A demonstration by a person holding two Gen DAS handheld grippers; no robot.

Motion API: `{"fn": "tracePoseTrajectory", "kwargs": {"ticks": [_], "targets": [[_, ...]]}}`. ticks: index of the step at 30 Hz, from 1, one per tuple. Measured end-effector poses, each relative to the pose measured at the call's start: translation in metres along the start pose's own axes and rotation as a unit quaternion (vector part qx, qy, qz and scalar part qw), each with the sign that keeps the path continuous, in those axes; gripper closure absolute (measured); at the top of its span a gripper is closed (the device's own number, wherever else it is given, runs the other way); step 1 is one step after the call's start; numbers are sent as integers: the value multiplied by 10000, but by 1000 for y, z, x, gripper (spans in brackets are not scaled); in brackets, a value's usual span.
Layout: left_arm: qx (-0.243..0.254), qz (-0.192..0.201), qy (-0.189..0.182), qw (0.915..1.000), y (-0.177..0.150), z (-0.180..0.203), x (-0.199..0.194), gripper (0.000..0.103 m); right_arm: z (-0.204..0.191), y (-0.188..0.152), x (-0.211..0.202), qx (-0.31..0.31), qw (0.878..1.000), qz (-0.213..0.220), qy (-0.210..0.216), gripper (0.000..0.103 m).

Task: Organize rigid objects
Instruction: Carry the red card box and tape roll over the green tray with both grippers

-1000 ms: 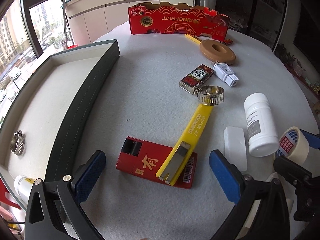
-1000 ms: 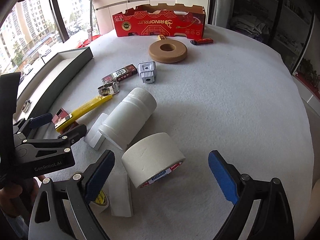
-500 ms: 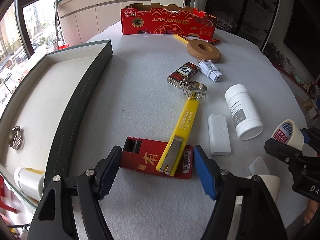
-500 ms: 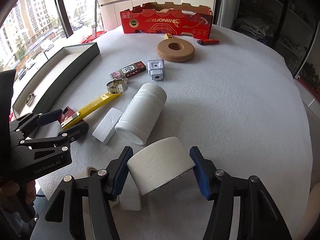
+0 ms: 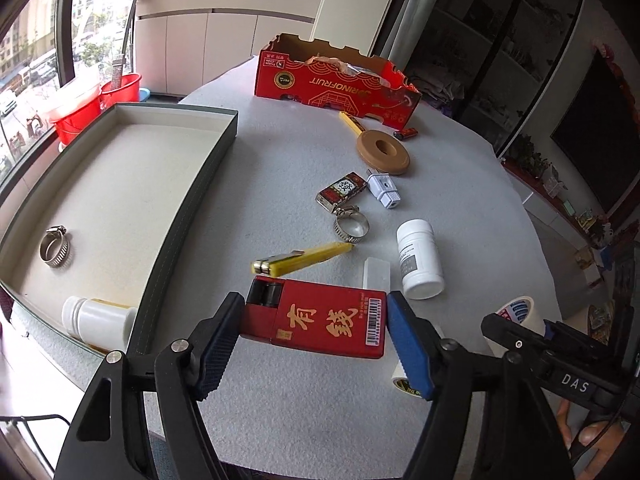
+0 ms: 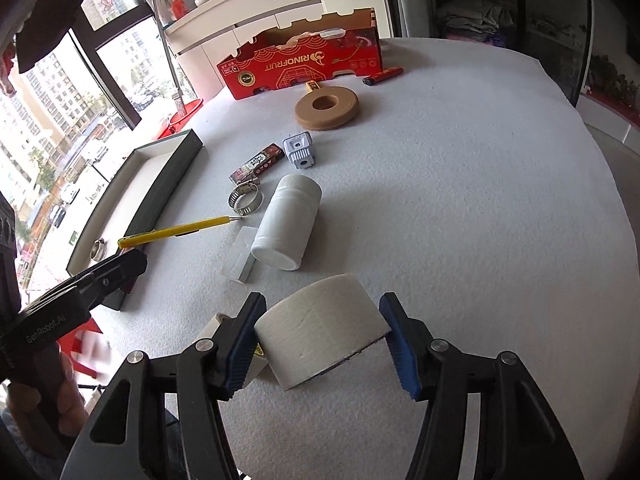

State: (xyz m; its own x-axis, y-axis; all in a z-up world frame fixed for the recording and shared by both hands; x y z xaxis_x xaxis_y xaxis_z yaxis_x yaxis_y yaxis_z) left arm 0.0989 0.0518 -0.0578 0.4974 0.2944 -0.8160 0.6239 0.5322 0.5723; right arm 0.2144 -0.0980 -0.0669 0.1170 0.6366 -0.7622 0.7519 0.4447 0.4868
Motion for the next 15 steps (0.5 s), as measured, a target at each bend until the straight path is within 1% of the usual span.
{"fn": "tracePoseTrajectory", "kwargs": {"ticks": [9,15], "targets": [[-79,222,192,9995,-9,-3,-19,28,-15,-2,-10,-73,10000,25,40,43],[-267,614,428,9968,0,-23,-45,28,-37,3,-13,-173,9997,118,128,43]]}}
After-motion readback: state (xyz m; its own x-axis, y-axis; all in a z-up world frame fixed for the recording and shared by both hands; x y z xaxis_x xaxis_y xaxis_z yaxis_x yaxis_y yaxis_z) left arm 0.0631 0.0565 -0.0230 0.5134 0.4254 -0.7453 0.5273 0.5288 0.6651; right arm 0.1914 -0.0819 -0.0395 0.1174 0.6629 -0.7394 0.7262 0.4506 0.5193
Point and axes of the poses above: each gripper's, at about its wrist camera, not at the fingertips, and x roughly the way its jaws point, z to its right, y to its top, the point moved 10 cm from there along x, roughly the way its jaws point, and after that the axes turned 11 degrees about y, right-handed, at the moved point
